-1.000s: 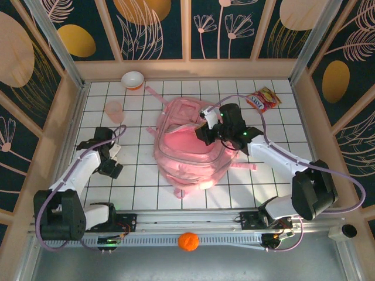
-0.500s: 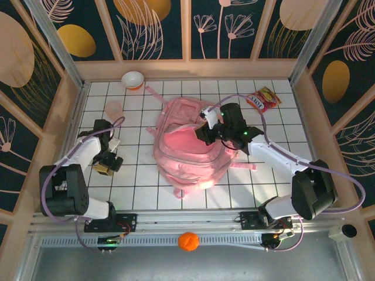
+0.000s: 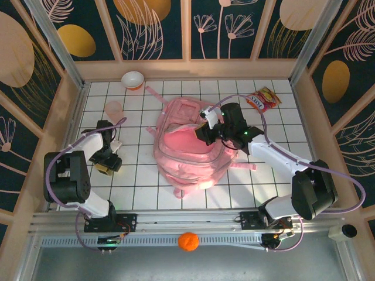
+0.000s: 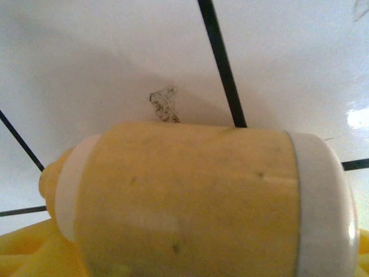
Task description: Pack the student bag
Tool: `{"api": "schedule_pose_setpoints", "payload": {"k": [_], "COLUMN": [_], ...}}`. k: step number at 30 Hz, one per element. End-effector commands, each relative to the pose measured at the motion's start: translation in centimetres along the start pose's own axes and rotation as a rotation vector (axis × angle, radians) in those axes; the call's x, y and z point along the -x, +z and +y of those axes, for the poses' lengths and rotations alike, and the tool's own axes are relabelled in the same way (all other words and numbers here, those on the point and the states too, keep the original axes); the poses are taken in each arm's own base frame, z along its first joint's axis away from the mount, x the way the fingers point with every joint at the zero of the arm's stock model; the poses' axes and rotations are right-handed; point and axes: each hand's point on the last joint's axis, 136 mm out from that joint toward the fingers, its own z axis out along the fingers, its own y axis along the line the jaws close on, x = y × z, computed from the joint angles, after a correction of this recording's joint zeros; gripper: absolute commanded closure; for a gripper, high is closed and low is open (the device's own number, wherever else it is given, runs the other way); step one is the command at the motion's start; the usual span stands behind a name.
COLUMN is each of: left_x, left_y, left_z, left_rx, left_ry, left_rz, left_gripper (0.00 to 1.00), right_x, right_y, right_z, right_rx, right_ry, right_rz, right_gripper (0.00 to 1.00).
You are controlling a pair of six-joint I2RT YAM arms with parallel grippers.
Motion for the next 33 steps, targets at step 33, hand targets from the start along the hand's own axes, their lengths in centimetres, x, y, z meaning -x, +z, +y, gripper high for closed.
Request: {"api": "schedule_pose_setpoints", "payload": {"k": [33], "left_x": [11.6], "left_y": [-25.7], "left_z": [-15.6], "left_rx": [-0.907], "left_ry": [-0.657], "left_rz": [-0.660], "left_gripper": [0.62], "right_x": [9.1], "right_y": [2.9], "right_z": [3.8], "right_rx": [-0.125], "right_ry": [0.351], "right_rz": [-0.310], "right_gripper": [1.00]}}
